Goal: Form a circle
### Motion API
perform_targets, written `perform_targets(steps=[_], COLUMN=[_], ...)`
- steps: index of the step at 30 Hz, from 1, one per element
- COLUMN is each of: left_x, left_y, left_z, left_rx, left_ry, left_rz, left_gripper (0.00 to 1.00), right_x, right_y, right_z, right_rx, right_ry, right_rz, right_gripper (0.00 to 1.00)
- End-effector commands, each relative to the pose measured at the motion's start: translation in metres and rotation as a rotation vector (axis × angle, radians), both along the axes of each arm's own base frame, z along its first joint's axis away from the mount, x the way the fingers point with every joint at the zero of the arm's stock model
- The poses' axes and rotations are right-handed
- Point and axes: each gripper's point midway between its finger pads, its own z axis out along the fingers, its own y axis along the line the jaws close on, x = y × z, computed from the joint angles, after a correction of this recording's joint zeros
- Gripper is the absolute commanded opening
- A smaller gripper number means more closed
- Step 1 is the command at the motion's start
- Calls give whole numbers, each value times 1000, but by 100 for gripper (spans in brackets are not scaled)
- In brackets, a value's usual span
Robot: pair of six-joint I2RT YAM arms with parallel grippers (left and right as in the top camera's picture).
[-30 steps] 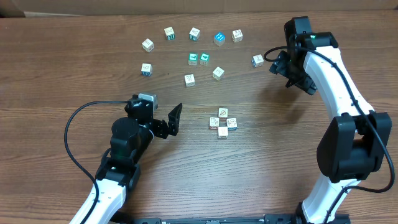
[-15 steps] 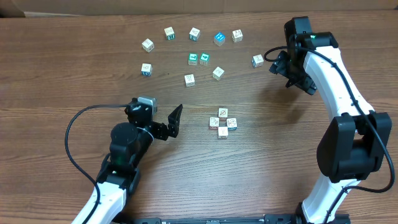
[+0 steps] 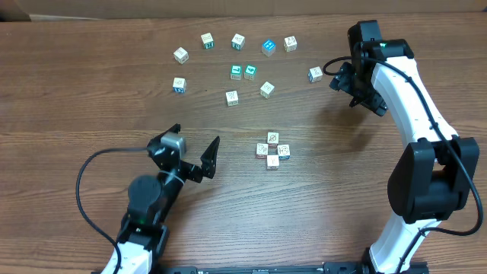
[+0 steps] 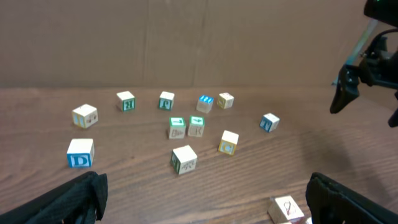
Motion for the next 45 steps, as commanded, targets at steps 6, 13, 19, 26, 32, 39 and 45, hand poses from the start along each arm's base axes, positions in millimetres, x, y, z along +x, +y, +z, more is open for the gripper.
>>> perform_targets(steps=[6,13,19,26,32,39,45], left_x=[-23,-27,-33,-41,-46,-57,-67], left_y=[10,13,14,20,26,35,42], left_z=[-5,-7,-15,-17,-21,-28,-19], left_rx=[-8,-2,11,17,33,45,36], left_ry=[-75,-58,-16,2,20,44,-3], left_rz=[21,28,29,46,73,105,129], left_gripper=[99,100,99,100,100,100,100], right_x=[5,5,5,5,5,5,5], right_y=[0,0,0,0,0,0,0], right_z=[18,18,18,18,18,18,18], right_rx=[-2,-2,-2,-2,-2,-2,-2], right_ry=[-51,-51,-51,-51,-51,-51,-51], right_rz=[-3,-3,-3,-3,-3,-3,-3], right_gripper=[100,100,100,100,100,100,100])
